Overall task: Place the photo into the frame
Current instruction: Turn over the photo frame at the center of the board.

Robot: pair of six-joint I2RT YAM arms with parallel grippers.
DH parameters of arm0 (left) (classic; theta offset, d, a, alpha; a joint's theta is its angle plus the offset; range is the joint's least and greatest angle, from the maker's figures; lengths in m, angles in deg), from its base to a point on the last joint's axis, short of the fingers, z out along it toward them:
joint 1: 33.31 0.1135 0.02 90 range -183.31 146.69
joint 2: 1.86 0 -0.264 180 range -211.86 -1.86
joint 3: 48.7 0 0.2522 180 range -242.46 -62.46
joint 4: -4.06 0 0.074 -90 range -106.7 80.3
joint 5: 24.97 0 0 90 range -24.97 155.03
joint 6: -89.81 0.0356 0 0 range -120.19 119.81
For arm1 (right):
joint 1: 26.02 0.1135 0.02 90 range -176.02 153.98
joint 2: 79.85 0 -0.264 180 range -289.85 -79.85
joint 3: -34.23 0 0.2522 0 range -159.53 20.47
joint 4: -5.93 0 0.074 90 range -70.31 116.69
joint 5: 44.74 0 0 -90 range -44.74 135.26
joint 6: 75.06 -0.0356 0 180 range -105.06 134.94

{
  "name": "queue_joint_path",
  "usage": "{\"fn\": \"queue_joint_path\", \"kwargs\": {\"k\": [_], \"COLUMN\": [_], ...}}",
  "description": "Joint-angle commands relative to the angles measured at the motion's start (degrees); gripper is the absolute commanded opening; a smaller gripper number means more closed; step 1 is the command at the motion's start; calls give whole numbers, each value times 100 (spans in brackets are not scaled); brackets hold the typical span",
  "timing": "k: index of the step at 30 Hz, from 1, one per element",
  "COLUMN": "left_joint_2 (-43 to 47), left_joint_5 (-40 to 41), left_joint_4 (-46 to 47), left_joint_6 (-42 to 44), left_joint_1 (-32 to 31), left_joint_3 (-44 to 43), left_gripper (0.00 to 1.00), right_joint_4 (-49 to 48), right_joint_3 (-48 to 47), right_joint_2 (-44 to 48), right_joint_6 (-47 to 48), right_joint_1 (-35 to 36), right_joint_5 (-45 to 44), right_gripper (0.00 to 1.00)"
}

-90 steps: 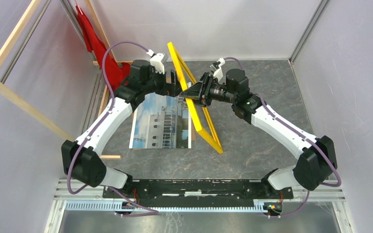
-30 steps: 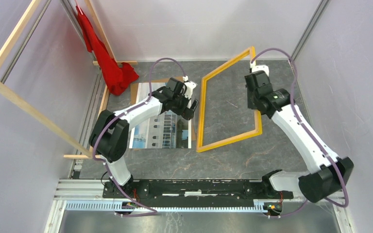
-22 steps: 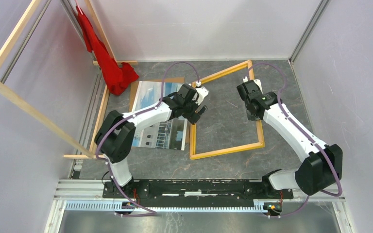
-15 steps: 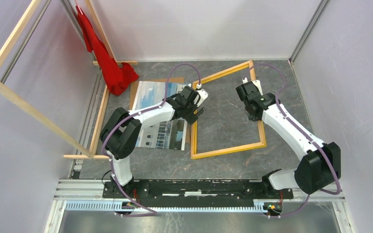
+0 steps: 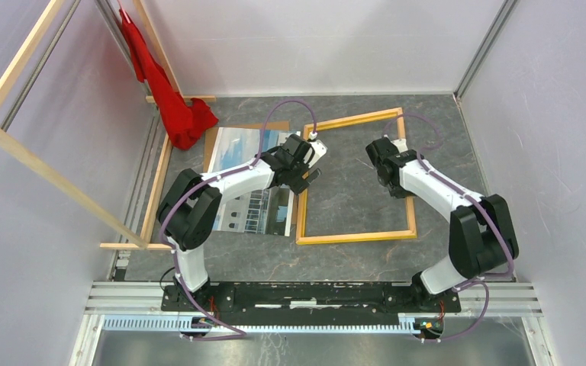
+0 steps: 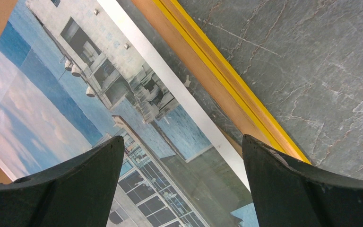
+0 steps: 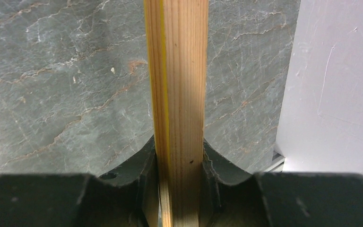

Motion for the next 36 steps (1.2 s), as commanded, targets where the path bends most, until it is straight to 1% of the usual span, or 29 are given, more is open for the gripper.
{"fn": "queue_joint_path", "kwargs": {"k": [1, 4, 6, 8, 11, 12, 14, 17, 20, 24, 31, 33, 36], "left_joint_2": [-22, -118, -166, -206, -263, -270, -256, -253, -295, -317, -171, -63, 202], "left_joint_5": [160, 147, 53, -22, -24, -30, -84, -208, -330, -409, -597, -702, -920], "left_joint_4": [187, 259, 296, 275, 273, 275, 275, 255, 148, 4, -303, -533, -975], "left_joint_6": [264, 291, 315, 307, 299, 299, 288, 199, 100, 18, -112, -131, -64], "left_joint_1": [21, 15, 15, 10, 6, 6, 6, 6, 6, 6, 14, 34, 138], "left_joint_3": [22, 61, 87, 67, 40, 36, 59, 34, -76, -221, -391, -516, -758], "left_gripper": [100, 100, 100, 100, 100, 100, 100, 100, 100, 100, 100, 100, 100], "right_joint_4": [32, -112, -36, -58, -191, -220, -365, -587, -758, -985, -1215, -1210, -1136], "right_joint_3": [43, 203, 188, 188, 253, 288, 413, 558, 621, 629, 548, 429, 115], "right_joint_2": [-372, -718, -1002, -1137, -1135, -1098, -988, -843, -781, -696, -383, -272, -17], "right_joint_6": [-1, -11, -131, -207, -281, -333, -347, -295, -215, -125, 99, 119, 110], "right_joint_1": [-1, -19, -25, -42, -143, -191, -251, -373, -436, -435, -459, -473, -469], "right_joint_5": [-764, -863, -1004, -1071, -1111, -1088, -1065, -886, -730, -504, -76, 116, 500], "right_gripper": [14, 12, 12, 14, 26, 27, 34, 42, 55, 62, 88, 91, 92]}}
